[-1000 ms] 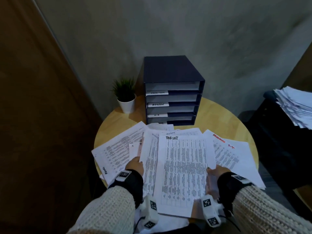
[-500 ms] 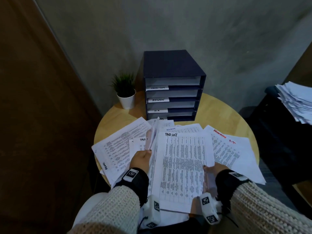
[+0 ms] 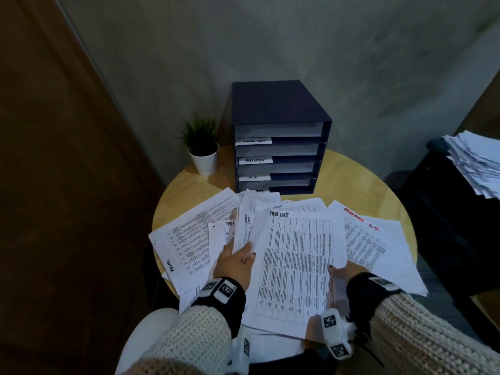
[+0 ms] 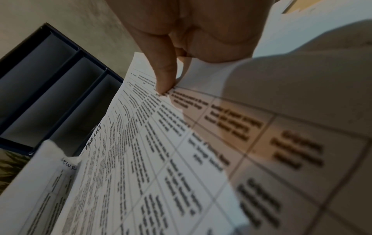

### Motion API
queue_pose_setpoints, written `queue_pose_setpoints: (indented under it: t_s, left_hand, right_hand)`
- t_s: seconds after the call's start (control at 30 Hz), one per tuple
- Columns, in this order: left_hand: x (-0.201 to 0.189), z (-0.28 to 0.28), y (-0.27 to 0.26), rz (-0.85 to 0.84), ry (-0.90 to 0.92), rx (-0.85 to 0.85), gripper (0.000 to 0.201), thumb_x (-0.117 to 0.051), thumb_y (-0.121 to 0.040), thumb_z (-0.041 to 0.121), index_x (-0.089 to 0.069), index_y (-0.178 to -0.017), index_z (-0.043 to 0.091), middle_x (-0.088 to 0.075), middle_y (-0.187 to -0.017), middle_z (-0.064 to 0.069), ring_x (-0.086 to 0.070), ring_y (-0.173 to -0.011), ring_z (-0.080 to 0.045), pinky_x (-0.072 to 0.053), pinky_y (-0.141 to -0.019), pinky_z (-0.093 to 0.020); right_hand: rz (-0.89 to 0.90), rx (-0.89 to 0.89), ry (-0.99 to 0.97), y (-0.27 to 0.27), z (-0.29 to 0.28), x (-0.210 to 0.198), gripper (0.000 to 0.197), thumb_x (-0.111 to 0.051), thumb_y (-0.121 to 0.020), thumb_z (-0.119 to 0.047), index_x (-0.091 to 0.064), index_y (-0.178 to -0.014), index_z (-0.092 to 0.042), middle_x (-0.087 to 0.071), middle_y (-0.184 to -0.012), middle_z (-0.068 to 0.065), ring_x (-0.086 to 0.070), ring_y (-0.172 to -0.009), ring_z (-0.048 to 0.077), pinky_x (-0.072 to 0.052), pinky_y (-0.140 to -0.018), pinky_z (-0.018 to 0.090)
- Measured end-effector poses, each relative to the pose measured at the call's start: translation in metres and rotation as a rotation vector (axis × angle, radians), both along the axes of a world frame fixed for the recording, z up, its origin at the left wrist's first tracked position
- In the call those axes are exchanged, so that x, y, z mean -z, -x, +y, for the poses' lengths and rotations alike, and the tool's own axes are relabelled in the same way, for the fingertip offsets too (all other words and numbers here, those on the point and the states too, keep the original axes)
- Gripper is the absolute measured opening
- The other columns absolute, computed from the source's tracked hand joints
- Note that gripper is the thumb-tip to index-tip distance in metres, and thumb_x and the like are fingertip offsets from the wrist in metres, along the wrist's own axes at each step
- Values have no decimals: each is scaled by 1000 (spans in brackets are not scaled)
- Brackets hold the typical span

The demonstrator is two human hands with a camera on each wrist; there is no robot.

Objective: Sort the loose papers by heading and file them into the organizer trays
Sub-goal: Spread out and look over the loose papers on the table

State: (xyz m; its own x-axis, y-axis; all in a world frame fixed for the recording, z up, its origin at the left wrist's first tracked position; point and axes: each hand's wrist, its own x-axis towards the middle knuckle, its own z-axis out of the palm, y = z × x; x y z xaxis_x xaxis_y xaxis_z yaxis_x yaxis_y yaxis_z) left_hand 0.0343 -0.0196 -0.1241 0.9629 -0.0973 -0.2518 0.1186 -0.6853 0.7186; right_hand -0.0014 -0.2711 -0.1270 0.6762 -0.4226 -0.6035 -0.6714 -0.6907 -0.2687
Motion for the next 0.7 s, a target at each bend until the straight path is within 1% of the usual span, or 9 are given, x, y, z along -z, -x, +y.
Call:
queue_pose_setpoints:
  t_s: [0.03,0.07,0.17,0.27,0.33,0.4,0.5,0.63,0.7]
  left_hand:
    - [1,1,0,9,-11,9,38,-45,-97,35,-48,-135,34,-6,-159,3,-13,-147,-17,-22,-118,-32]
    - [3,3,-1,31,-8,20,39,-45,-97,36,-46,-136,36,-1,-160,3,-7,-148,-17,-22,-118,-34]
    - [0,9,-3,147,-1,42,43,-39,-98,40,-35,-141,41,-1,-160,-4,-26,-143,-21,-35,-107,-24]
    - [2,11,-7,143,-16,44,44,-39,-97,45,-33,-140,45,-16,-158,-6,-31,-141,-21,-35,-110,-34]
    - [2,11,-8,116,-13,19,42,-44,-96,43,-39,-137,45,-35,-151,-1,-42,-133,-22,-40,-107,-33]
    - [1,13,-10,73,-12,-31,38,-48,-95,38,-48,-133,41,-50,-139,2,-54,-119,-22,-45,-99,-28]
    - [-3,8,-6,-18,115,-25,34,-50,-96,20,-57,-129,26,-54,-127,-3,-55,-109,-16,-42,-99,-22]
    - [-14,-13,6,19,394,-2,44,-46,-94,-3,-47,-137,9,-50,-106,-4,-49,-100,-14,-41,-92,-12]
    - [-16,-21,5,23,321,-1,46,-47,-95,2,-42,-140,10,-50,-103,0,-48,-99,-13,-39,-96,-19]
  right_hand:
    - [-8,6,-6,0,0,1,51,-38,-101,-38,-37,-142,-8,-52,-139,11,-51,-126,27,-41,-103,30]
    - [-6,14,-8,0,0,1,51,-38,-101,-37,-37,-142,-7,-51,-139,11,-51,-126,27,-40,-103,30]
    - [-10,29,-4,2,0,-1,52,-37,-101,-38,-35,-143,-7,-49,-141,10,-50,-127,26,-40,-103,28]
    - [-18,36,0,2,2,-2,51,-38,-101,-37,-36,-142,-7,-50,-140,11,-51,-126,26,-41,-103,29]
    - [-15,37,-9,2,2,-2,50,-37,-101,-36,-37,-142,-6,-51,-139,12,-51,-126,27,-40,-104,30]
    - [-14,41,-16,3,3,-3,49,-37,-102,-35,-37,-141,-6,-50,-140,12,-51,-126,27,-40,-104,30]
    - [-23,54,-36,3,3,-4,51,-38,-101,-35,-35,-143,-6,-49,-141,11,-51,-126,27,-41,-103,30]
    - [-15,66,-56,2,-1,5,60,-38,-101,-39,-25,-149,-6,-49,-142,9,-53,-124,24,-43,-99,27]
    - [-15,60,-47,2,-2,6,58,-37,-101,-39,-25,-149,-7,-51,-139,9,-53,-124,24,-43,-99,28]
